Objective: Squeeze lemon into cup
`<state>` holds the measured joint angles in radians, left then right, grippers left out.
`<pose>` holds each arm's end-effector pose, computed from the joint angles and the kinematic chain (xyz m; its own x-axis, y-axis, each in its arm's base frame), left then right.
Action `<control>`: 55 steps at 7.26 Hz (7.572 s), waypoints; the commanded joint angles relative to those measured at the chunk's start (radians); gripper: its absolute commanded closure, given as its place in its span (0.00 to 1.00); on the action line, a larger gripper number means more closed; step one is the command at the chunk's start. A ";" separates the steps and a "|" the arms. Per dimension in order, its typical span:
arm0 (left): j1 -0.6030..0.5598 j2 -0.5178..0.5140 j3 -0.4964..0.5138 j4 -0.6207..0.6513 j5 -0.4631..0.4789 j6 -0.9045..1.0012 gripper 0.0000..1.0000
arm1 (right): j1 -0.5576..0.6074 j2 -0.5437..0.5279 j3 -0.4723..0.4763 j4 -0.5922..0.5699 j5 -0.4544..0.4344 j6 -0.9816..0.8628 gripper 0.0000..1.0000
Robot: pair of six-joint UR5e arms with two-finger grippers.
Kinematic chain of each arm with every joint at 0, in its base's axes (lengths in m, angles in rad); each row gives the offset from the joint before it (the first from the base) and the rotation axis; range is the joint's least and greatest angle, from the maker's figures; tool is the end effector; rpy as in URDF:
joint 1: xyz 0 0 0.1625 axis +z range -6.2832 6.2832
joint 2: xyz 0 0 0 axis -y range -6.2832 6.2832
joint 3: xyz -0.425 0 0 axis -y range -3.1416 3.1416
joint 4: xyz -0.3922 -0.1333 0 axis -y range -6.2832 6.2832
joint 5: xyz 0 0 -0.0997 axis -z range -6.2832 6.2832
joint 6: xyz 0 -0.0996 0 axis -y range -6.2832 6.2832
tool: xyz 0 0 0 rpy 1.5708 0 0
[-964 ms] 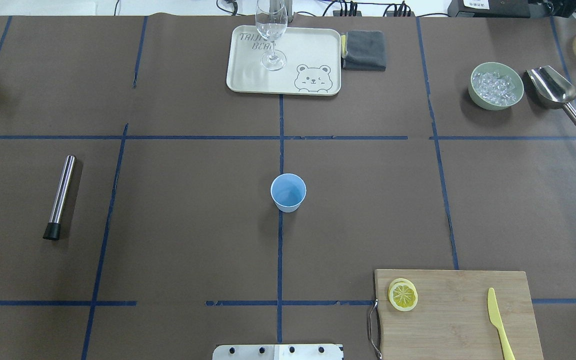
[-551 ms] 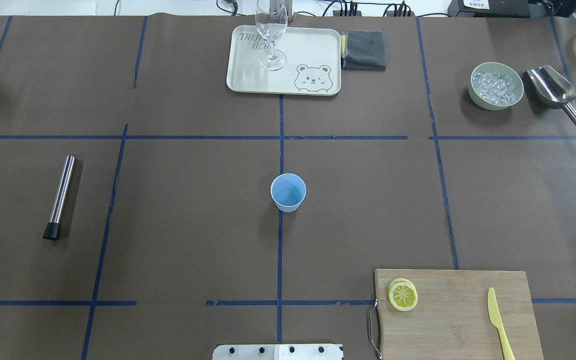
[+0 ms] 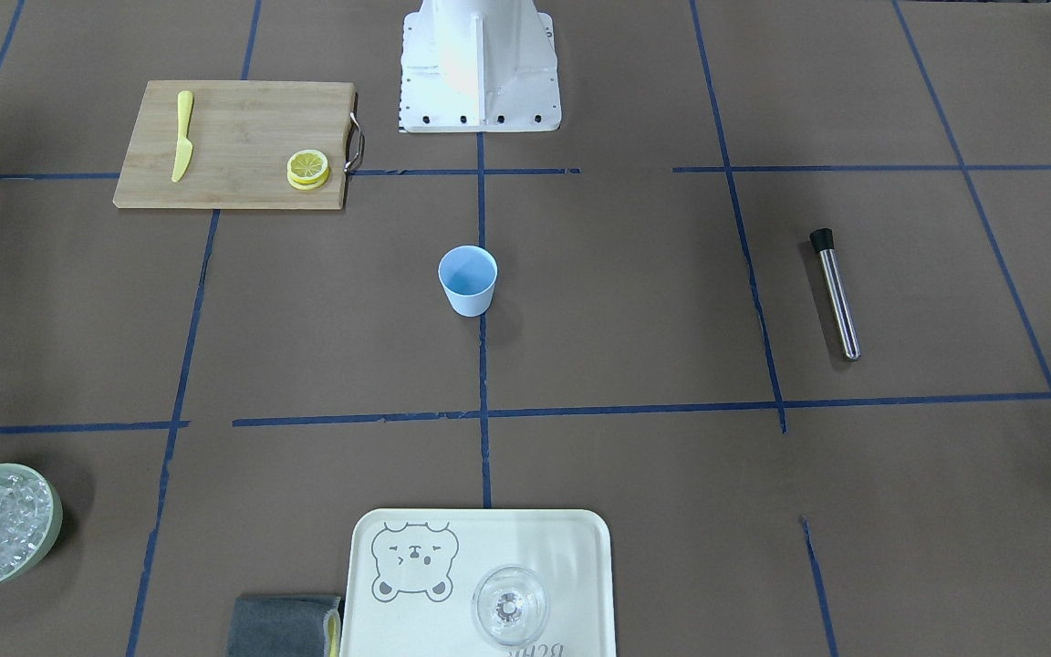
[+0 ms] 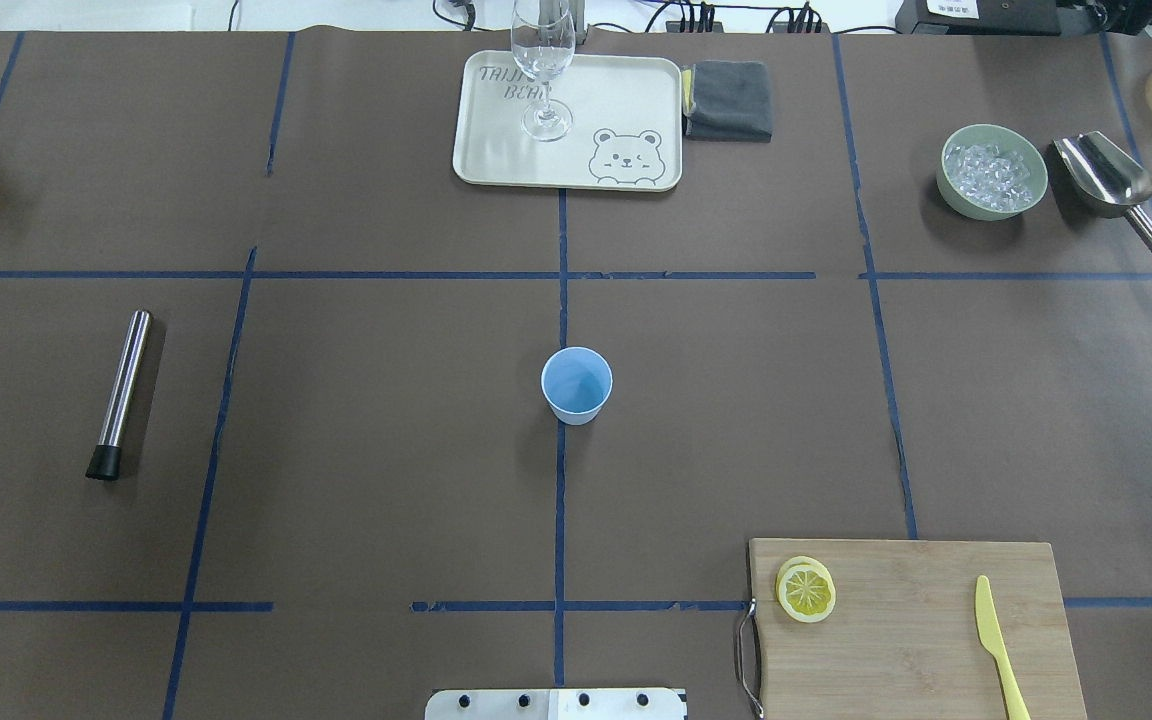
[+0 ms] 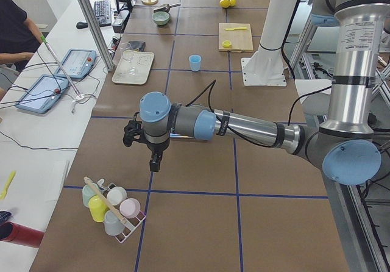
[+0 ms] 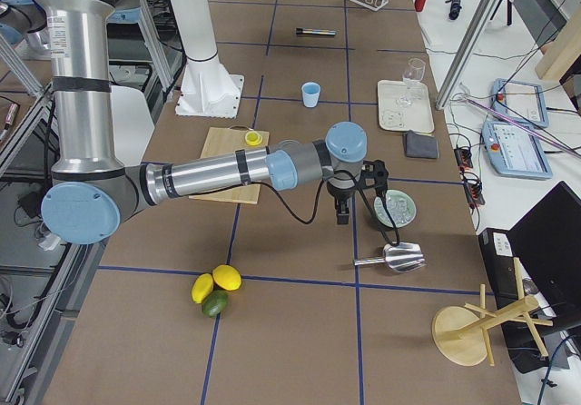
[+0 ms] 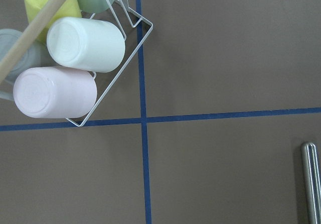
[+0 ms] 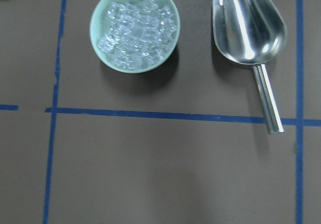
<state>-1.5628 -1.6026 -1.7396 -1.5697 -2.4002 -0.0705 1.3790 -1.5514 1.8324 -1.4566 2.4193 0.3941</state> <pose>-0.0558 -0.5094 0.5553 0.6730 0.0821 -0.7351 0.0397 0.9884 0.1468 -0.0383 -0.5044 0.5010 0.6159 -0.0303 0.7872 -0.0656 0.9938 0.0896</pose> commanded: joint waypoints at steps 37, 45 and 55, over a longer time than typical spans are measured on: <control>0.066 -0.005 0.045 -0.116 0.006 -0.098 0.00 | -1.298 -0.065 0.281 0.252 -1.042 1.131 0.51; 0.066 -0.005 0.037 -0.115 0.006 -0.104 0.00 | -1.278 -0.067 0.320 0.251 -1.033 1.128 0.51; 0.066 -0.013 0.034 -0.115 0.006 -0.107 0.00 | -1.204 -0.055 0.367 0.249 -1.019 1.125 0.48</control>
<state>-1.4972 -1.6146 -1.7058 -1.6843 -2.3945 -0.1779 0.1671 -1.6106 2.1952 -1.2060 1.3993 1.5186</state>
